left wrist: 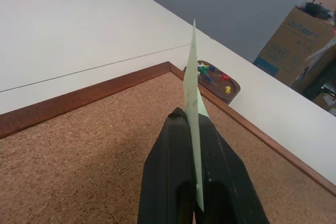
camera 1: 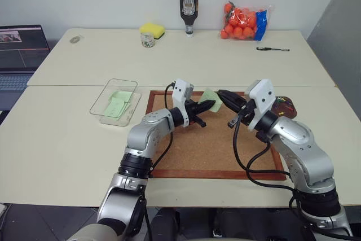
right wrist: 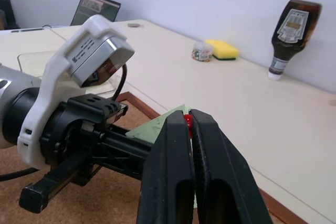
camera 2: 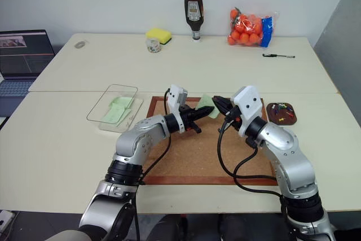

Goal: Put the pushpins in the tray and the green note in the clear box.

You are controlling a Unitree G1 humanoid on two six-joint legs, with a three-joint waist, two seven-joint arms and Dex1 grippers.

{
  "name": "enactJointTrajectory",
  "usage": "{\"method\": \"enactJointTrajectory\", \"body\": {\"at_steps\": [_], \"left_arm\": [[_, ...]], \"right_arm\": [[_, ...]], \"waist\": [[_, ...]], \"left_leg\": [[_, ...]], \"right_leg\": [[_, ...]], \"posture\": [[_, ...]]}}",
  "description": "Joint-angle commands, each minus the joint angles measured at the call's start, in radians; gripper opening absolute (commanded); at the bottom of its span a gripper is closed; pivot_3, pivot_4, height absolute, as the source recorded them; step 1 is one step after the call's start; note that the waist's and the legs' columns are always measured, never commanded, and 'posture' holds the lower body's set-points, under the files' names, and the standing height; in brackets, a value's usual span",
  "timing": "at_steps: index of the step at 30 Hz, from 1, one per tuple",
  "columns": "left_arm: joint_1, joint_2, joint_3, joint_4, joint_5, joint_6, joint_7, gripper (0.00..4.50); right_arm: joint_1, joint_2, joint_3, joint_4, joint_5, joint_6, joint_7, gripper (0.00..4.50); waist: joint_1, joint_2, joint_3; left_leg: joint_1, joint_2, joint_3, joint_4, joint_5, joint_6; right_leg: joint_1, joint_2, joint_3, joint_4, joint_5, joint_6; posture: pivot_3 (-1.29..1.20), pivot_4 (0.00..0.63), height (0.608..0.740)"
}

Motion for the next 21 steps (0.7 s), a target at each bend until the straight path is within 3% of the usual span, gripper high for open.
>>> {"method": "enactJointTrajectory", "body": {"at_steps": [1,8,21], "left_arm": [[-0.007,0.003,0.026,-0.034,-0.012,-0.014,0.009,0.04],[0.001,0.06,0.064,-0.15,-0.05,0.028,0.006,0.04],[0.032,0.099,0.026,-0.217,-0.031,0.016,0.0,0.04]], "right_arm": [[0.021,-0.018,-0.121,-0.055,0.035,0.039,-0.053,0.0],[0.074,-0.103,-0.271,0.107,-0.031,0.071,-0.142,0.0],[-0.07,-0.157,-0.277,0.578,-0.096,0.029,-0.187,0.0]], "waist": [[0.001,0.0,0.0],[0.0,0.0,0.0],[-0.001,0.0,0.0]], "left_leg": [[0.0,0.0,0.0,0.0,0.0,0.0],[0.0,0.0,0.0,0.0,0.0,0.0],[0.0,0.0,0.003,0.0,0.0,0.001]], "right_leg": [[0.0,0.0,0.0,0.0,0.0,0.0],[0.0,0.0,0.0,0.0,0.0,0.0],[0.0,0.0,0.002,0.001,0.0,0.0]], "posture": [[0.0,0.15,0.74],[0.0,0.15,0.74],[0.0,0.15,0.74]]}}
